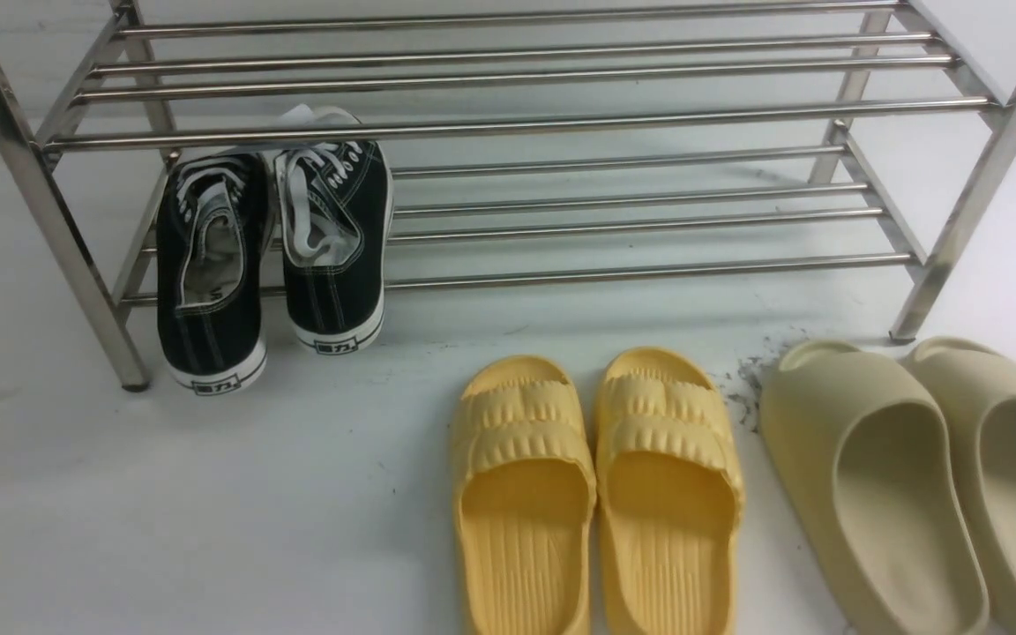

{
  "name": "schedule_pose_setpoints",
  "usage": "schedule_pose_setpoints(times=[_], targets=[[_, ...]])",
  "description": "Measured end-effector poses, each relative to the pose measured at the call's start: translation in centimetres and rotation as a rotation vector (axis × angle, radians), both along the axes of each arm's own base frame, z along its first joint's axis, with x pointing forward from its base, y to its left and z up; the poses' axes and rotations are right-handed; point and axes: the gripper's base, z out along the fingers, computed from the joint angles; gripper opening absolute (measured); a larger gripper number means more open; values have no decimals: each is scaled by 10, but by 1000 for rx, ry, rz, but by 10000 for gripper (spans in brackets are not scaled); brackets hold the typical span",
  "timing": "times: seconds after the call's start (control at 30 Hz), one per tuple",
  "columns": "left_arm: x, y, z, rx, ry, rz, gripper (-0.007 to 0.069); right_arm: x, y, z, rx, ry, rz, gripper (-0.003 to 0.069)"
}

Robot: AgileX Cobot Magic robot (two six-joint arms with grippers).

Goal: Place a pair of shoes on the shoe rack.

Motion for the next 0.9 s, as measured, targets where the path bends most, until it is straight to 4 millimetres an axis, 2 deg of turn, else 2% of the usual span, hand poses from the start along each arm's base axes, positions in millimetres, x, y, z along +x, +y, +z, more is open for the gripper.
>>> schedule_pose_setpoints(times=[0.13,0.2,0.27,0.37,0.9], targets=[[7,2,-32,0,77,72,-13,0,0,0,0,0,0,246],[9,2,-41,0,104,77,-13,0,0,0,0,0,0,246],[12,2,-64,-11,174,80,-13,0,0,0,0,0,0,246],[13,2,-80,-34,221,86,-13,0,0,0,0,0,0,246],[14,-1,-82,-53,201,27,-13,0,0,0,0,0,0,246]])
